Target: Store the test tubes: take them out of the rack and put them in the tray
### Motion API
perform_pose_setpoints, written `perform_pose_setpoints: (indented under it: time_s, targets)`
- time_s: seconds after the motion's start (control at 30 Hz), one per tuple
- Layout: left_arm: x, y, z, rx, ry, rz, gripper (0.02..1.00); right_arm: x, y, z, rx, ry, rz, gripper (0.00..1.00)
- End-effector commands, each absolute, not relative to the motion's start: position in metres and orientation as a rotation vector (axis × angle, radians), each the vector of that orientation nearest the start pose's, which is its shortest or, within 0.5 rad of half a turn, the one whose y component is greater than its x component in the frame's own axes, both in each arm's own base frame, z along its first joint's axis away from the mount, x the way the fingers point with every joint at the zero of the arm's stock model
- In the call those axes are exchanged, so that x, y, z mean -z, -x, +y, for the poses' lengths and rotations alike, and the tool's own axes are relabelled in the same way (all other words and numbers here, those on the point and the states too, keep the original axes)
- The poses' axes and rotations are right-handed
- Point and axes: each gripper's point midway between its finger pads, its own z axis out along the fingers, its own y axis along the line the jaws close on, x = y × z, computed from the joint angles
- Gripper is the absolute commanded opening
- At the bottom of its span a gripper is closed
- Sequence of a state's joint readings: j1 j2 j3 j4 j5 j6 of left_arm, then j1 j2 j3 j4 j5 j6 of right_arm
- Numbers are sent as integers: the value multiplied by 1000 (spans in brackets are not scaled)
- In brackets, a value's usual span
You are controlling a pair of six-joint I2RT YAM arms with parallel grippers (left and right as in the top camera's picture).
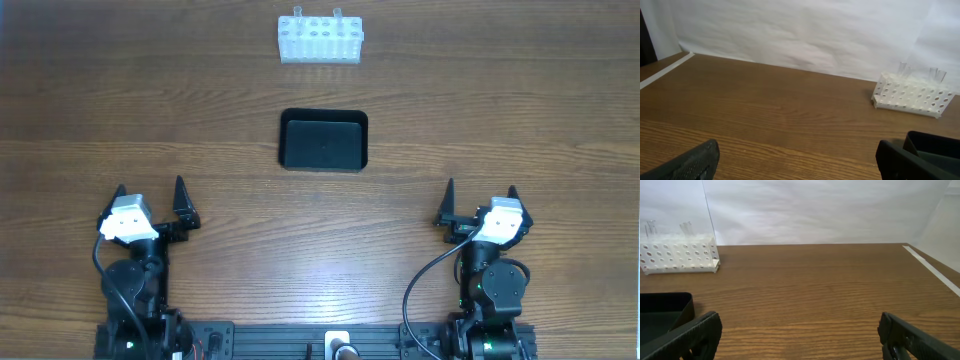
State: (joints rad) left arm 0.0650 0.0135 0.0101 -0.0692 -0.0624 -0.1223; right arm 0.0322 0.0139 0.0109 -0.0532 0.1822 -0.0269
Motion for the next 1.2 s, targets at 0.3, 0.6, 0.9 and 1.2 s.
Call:
perform_pose_setpoints:
  time_s: [0.3,0.6,0.9,1.2]
  targets:
    - [-158,-245,27,-20,187,1630,998,-161,-245,-23,138,-91,1627,991]
    - [-158,-245,27,-20,187,1630,996,-161,-245,-23,138,-91,1627,993]
    - [-158,-245,27,-20,187,1630,998,-161,-245,-23,138,-91,1627,991]
    - [-157,-245,29,-31,196,1638,996,-161,-245,-23,138,-91,1627,993]
